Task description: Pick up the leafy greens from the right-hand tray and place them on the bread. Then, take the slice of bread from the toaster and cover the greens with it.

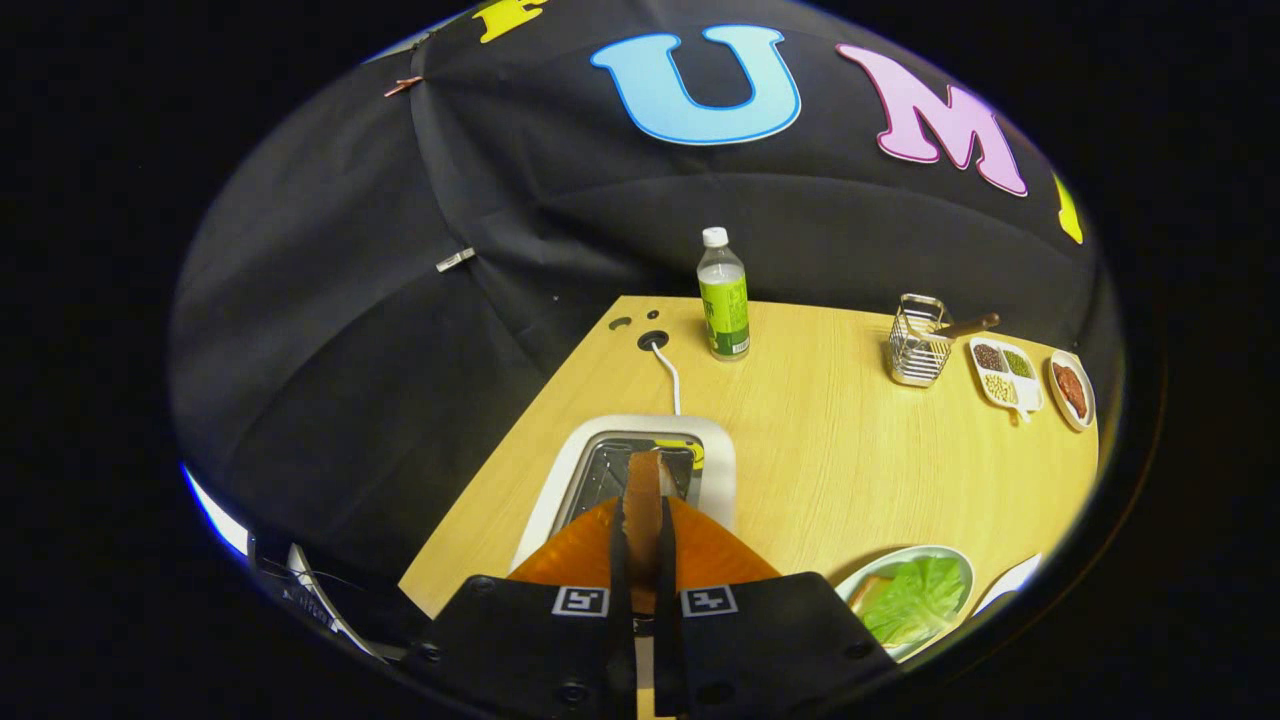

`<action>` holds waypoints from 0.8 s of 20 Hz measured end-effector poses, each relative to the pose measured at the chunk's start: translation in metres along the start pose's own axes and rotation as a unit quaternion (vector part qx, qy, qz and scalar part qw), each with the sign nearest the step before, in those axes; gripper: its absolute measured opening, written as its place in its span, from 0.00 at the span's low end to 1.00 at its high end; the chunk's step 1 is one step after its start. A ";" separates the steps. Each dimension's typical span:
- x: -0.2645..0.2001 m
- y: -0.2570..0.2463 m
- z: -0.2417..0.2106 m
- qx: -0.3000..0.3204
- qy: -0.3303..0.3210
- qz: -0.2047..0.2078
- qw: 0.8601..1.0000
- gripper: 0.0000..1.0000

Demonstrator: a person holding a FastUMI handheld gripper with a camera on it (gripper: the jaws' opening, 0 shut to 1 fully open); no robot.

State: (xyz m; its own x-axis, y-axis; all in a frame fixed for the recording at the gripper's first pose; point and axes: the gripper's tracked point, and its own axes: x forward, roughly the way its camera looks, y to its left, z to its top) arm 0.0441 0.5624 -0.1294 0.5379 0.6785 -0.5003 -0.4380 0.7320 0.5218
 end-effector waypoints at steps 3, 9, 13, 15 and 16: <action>-0.026 0.007 0.027 0.010 -0.039 0.017 0.999 0.11; -0.093 0.000 0.082 0.056 -0.115 0.037 0.991 0.11; -0.139 -0.032 0.100 0.080 -0.152 0.034 0.984 0.11; -0.158 -0.058 0.098 0.088 -0.164 0.019 0.982 0.11; -0.166 -0.072 0.095 0.093 -0.167 0.010 0.981 0.11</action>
State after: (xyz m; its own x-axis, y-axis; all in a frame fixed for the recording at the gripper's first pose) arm 0.0548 0.3913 -0.0190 0.7505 0.6121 -0.2492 -0.3290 0.6730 0.6624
